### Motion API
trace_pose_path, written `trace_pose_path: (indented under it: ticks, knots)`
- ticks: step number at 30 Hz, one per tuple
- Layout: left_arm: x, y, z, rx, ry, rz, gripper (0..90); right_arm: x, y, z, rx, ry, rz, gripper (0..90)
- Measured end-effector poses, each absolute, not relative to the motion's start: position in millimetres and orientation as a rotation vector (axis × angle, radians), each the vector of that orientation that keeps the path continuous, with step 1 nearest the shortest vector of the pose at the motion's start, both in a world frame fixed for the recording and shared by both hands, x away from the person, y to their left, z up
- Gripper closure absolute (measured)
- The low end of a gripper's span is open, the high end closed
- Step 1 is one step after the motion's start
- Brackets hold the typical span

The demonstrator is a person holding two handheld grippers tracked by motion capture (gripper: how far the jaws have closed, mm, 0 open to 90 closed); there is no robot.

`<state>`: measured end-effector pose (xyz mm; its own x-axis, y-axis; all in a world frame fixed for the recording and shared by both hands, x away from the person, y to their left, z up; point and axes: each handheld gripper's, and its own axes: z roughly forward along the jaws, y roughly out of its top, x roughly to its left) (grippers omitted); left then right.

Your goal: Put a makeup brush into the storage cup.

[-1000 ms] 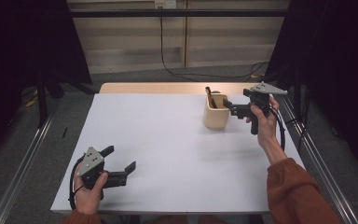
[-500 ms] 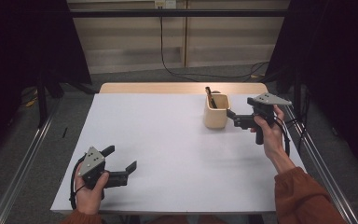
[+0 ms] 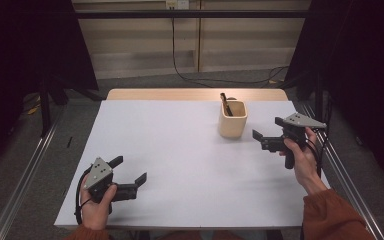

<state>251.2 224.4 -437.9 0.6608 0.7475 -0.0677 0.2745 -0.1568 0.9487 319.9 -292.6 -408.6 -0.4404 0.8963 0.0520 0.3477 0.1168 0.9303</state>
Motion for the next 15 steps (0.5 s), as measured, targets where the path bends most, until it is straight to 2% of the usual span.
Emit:
trace_pose_path:
  ticks: [15]
  knots:
    - [250,223,-438,1.731,0.827,0.508,1.7,279,-310,-422,1.253,1.861,1.317,0.0]
